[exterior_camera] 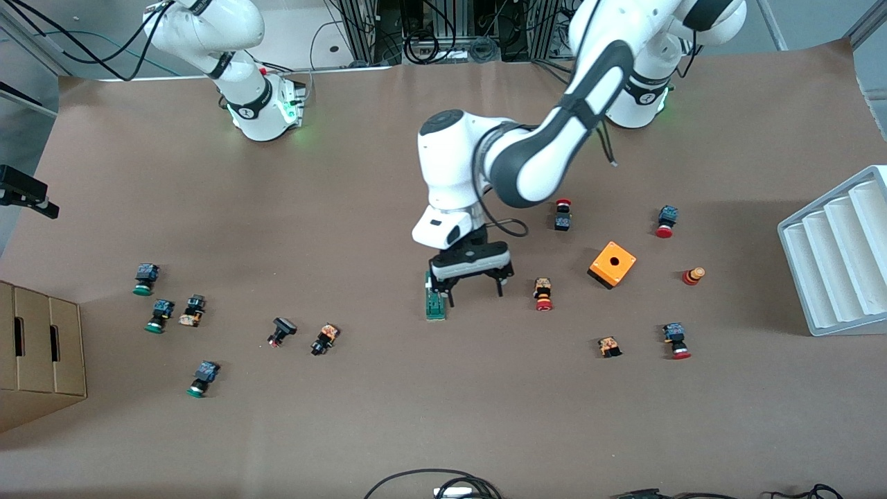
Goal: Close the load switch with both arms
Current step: 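Move the left gripper over the green load switch, then close the left gripper on the green switch and lift it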
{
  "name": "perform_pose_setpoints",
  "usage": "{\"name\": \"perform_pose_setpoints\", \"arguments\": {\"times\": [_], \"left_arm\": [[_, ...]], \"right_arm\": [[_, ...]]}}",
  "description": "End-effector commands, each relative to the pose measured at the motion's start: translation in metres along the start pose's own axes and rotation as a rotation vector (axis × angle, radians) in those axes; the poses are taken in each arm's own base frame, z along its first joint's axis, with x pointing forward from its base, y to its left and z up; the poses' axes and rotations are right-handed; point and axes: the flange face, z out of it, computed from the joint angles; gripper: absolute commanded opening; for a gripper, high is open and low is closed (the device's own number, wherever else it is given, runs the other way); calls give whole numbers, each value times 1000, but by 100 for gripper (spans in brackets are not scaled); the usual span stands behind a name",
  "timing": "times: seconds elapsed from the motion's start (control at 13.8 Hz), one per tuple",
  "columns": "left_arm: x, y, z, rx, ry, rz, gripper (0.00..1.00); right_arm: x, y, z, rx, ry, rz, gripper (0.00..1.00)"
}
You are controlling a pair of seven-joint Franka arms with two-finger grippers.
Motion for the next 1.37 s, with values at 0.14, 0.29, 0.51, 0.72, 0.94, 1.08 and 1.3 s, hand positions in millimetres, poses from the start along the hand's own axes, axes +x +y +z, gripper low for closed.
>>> {"name": "perform_pose_setpoints", "arguments": {"times": [0.14,0.29,0.51,0.72,0.94,1.08,1.3], "left_arm": [[-56,29,8,-53,138,-51,100],[-74,33,10,-68,191,0,100],[-97,43,13,-115,265,28,100],[-122,49,20,-154,331,-17,100],[-141,48,26,-143,360,-29,100],[-160,52,28,-135,380,-36,100],[-187,50,36,-119,382,-9,100]], "right_arm": [[2,4,2,-28,-9,-15,100],[2,4,2,-28,-9,-15,100],[2,4,2,-29,-7,-13,100],[4,3,2,-31,-7,-16,100],[6,3,6,-31,-12,-18,100],[6,2,6,-31,-12,-19,100],[6,2,7,-29,-13,-19,100]]}}
